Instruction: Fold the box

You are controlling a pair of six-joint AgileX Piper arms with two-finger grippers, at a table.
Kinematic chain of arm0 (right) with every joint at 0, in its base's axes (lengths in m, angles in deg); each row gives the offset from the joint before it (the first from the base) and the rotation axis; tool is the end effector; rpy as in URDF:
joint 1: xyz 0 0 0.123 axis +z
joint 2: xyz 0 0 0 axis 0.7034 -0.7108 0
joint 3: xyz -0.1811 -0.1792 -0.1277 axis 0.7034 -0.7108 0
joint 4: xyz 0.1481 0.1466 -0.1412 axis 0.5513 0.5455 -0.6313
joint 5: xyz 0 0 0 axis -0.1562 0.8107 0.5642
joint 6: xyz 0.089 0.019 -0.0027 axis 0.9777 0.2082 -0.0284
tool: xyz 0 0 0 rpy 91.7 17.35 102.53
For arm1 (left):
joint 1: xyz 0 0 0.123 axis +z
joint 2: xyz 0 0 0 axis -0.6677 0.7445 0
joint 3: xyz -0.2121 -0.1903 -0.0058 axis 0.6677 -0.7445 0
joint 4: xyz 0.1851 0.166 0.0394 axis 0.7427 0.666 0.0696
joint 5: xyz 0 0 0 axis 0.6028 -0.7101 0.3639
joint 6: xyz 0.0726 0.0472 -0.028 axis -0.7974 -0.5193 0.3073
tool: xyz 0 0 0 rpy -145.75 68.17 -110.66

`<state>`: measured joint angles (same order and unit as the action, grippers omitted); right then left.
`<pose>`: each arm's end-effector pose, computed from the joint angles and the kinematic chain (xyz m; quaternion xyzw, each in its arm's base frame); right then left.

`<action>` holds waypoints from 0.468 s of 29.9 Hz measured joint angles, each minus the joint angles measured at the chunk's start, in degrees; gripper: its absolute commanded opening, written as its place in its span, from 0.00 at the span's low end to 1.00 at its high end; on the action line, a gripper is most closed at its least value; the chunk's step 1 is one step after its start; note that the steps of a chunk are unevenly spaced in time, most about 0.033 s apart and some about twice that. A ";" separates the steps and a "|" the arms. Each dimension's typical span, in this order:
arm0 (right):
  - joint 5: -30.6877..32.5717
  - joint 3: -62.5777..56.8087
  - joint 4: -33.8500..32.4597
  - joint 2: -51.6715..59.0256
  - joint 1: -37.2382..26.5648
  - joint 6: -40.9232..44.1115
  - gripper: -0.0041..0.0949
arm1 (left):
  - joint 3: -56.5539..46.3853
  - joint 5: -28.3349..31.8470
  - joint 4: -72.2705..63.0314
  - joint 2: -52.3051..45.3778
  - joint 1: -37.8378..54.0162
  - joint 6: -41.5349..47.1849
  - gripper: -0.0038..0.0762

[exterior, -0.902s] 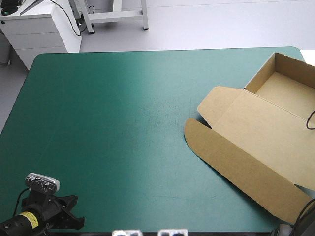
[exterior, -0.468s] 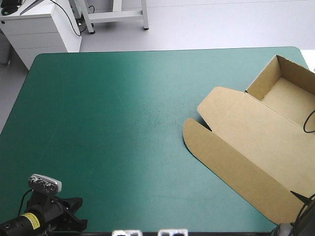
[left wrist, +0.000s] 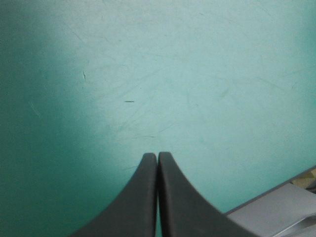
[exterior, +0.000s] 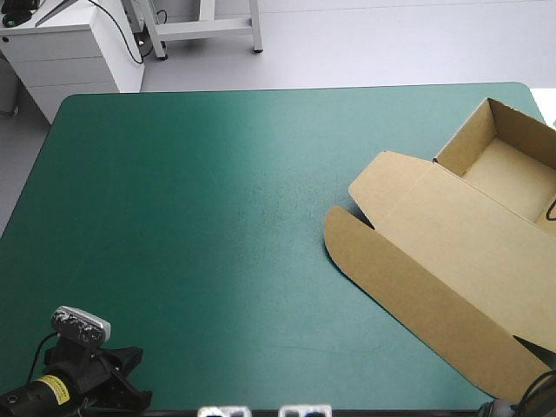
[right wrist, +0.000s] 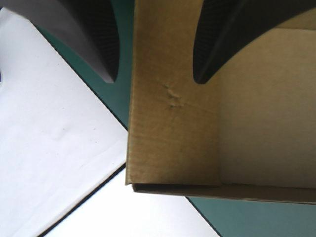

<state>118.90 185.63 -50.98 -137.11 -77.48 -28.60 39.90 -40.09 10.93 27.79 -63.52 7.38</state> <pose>0.3216 -0.2148 0.3726 0.3479 0.9042 -0.0856 0.2325 0.0327 -0.0290 0.2755 0.1852 0.9096 -0.1498 0.3404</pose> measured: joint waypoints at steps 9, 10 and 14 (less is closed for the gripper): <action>0.38 0.00 20.28 16.33 1.10 -6.62 0.26 | -1.08 0.16 3.51 0.00 0.00 -3.44 0.04; 0.38 0.00 21.04 18.11 2.17 -7.48 0.21 | -1.36 0.33 3.95 0.00 0.00 -3.49 0.04; 0.38 0.00 22.35 26.65 9.11 -9.67 0.10 | -1.91 2.12 4.98 0.00 0.00 -3.61 0.04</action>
<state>119.29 185.63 -28.63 -110.46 -68.38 -38.28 37.99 -37.97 15.90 27.79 -63.52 3.77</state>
